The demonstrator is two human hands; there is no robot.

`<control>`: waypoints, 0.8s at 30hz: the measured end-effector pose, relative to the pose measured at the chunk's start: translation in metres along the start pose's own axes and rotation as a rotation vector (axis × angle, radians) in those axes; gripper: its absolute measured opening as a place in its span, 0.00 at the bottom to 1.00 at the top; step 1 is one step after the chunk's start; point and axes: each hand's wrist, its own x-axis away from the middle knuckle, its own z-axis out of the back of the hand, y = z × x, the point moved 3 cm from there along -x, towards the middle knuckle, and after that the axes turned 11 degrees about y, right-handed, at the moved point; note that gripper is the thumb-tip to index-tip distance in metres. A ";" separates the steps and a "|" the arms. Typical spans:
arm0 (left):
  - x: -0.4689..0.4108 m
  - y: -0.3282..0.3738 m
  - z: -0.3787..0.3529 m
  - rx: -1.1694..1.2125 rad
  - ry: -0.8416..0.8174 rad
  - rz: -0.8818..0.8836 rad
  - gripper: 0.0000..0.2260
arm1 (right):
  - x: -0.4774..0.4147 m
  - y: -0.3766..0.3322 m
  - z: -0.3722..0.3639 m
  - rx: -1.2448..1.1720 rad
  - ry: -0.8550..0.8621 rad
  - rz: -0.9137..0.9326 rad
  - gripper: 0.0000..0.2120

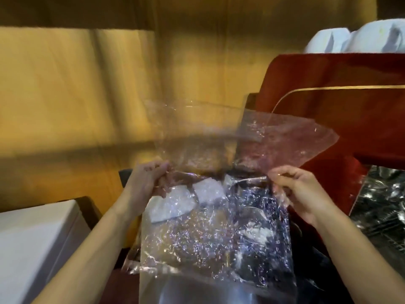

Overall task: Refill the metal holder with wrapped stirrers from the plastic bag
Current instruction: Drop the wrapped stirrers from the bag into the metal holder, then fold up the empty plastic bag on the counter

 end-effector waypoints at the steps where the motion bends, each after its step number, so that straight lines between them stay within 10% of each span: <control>1: 0.005 -0.005 0.005 0.005 0.016 0.049 0.14 | 0.000 0.006 -0.003 0.003 -0.027 -0.040 0.04; 13: 0.067 -0.044 0.071 0.021 0.165 0.324 0.11 | 0.020 0.056 -0.052 -0.179 -0.209 -0.357 0.11; 24: 0.088 -0.038 0.109 -0.045 0.158 0.155 0.18 | 0.014 0.057 -0.062 -0.130 -0.392 -0.279 0.09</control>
